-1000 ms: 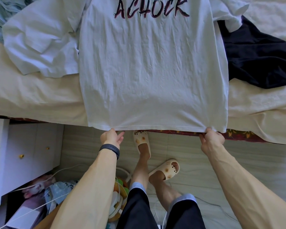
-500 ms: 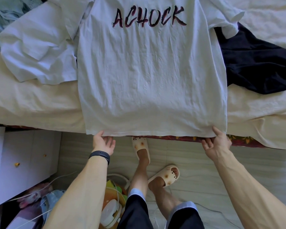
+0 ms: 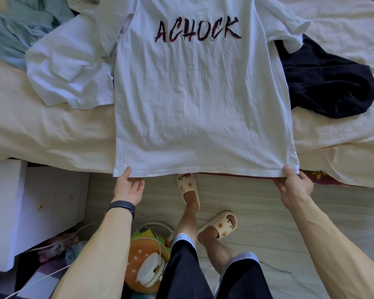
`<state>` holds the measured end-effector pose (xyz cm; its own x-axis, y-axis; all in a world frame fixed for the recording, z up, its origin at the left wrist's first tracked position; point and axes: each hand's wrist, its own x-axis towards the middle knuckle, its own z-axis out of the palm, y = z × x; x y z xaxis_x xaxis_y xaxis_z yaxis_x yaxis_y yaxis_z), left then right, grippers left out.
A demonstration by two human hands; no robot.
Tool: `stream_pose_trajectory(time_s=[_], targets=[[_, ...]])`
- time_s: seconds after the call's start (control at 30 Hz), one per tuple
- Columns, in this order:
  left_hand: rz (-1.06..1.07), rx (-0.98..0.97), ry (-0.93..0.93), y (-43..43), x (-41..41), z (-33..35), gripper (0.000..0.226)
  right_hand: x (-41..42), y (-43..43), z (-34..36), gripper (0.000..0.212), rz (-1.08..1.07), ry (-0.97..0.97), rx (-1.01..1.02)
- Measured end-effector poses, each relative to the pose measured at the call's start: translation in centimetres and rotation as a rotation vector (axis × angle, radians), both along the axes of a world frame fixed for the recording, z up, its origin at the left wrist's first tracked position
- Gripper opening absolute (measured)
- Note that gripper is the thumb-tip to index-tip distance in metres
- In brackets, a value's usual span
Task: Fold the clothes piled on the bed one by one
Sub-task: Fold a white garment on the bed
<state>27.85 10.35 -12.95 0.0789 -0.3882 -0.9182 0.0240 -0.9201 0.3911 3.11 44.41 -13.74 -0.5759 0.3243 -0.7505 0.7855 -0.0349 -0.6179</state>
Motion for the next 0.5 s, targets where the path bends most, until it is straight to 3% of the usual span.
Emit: stream_pose_trajectory(time_s=[0.13, 0.27, 0.33, 0.4, 0.5], targets=[[-0.079, -0.031, 0.039, 0.3, 1.3, 2.1, 0.017, 0.7, 1.3, 2.0, 0.025, 0.036, 0.052, -0.006], [-0.395, -0.191, -0.298, 0.5, 2.3, 2.9, 0.038, 1.0, 1.3, 3.4, 0.005, 0.104, 0.074, 0.018], [-0.461, -0.242, -0.430, 0.4, 2.0, 2.9, 0.038, 0.9, 1.2, 3.7, 0.009, 0.117, 0.079, 0.017], [-0.432, -0.277, -0.511, 0.0, 1.2, 3.0, 0.039, 0.9, 1.1, 3.7, 0.023, 0.117, 0.071, 0.024], [-0.255, -0.311, -0.442, -0.2, 0.3, 3.1, 0.040, 1.1, 1.0, 3.6, 0.028, 0.107, 0.082, 0.040]])
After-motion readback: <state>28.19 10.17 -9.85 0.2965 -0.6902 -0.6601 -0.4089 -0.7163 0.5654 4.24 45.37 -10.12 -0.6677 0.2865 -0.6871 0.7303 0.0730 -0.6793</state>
